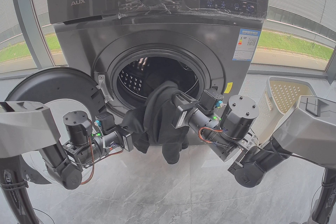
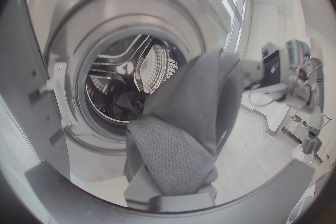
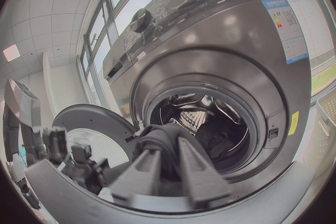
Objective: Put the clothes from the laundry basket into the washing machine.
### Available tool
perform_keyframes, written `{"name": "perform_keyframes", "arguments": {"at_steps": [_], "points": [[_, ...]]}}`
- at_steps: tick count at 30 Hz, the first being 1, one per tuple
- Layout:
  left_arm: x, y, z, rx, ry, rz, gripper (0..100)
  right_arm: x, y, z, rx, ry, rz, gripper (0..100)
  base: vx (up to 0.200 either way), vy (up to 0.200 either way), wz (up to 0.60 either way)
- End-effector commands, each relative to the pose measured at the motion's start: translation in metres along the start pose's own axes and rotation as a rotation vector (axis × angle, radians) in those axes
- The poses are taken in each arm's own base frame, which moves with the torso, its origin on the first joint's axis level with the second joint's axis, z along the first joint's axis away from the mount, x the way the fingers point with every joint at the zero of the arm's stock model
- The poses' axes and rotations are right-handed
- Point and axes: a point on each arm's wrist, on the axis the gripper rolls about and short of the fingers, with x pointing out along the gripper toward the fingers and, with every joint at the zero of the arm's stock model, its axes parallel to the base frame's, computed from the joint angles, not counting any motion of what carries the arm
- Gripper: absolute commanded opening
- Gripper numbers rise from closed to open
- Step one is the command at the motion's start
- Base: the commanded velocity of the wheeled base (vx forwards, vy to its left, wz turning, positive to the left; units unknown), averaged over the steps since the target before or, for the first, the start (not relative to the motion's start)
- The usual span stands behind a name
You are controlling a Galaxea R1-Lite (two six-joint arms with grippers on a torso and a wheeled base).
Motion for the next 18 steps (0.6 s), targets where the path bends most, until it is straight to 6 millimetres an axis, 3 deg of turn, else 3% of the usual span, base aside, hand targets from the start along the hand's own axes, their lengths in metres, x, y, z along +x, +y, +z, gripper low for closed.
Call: {"name": "perform_keyframes", "arguments": {"at_steps": [1,5,10,18], "points": [[-0.026,-0.007,0.039,0.038,-0.103,-0.020,0,-0.002,-0.010,-0.021,-0.003,0.067,-0.032,100,0.000,0.000,0.00],[-0.026,-0.004,0.051,0.050,-0.149,-0.009,0,-0.005,-0.028,-0.036,-0.016,0.124,-0.085,100,0.000,0.000,0.00],[-0.028,-0.008,0.069,0.056,-0.217,-0.019,0,-0.025,-0.042,-0.064,-0.047,0.271,-0.127,100,0.000,0.000,0.00],[-0.026,-0.013,0.082,0.033,-0.267,-0.014,0,-0.047,-0.049,-0.090,-0.072,0.409,-0.139,100,0.000,0.000,0.00]]}}
